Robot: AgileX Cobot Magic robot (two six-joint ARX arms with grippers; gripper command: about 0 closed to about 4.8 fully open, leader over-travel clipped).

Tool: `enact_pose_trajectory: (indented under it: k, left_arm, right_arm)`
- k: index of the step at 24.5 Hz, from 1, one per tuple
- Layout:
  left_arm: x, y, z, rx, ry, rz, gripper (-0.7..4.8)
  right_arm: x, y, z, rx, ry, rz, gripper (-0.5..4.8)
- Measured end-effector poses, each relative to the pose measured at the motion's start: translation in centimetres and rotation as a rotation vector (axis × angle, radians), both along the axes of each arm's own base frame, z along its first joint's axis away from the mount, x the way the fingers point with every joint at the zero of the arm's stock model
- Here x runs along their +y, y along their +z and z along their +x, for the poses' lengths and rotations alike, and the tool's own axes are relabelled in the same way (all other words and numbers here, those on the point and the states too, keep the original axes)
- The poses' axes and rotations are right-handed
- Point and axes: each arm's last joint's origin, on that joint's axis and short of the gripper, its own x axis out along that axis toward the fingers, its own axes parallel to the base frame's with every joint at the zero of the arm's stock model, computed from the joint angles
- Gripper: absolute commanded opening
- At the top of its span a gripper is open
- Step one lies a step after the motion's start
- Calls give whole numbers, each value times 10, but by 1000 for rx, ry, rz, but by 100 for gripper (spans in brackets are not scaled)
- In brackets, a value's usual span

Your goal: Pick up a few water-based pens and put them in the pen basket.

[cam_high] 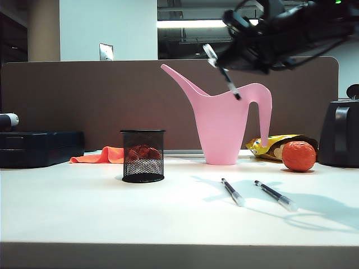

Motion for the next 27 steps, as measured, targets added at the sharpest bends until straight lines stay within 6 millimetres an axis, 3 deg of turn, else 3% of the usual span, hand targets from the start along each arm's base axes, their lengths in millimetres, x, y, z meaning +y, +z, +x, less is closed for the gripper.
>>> enact_pose_trajectory:
  k: [7,12,19,27]
  left_arm:
    - [0,0,0,0,0,0,-3]
    - [0,0,0,0,-1,0,-3]
    - [0,0,0,0,-1,0,-3]
    - [0,0,0,0,-1,0,-3]
  right_arm:
    - [37,16,48,-67,113,46,-9]
    - [65,16,77,-105,193,94,-8]
    - [111,-9,106,-109,269,117,-8]
    - [136,-45,125,-78,283,109,-8]
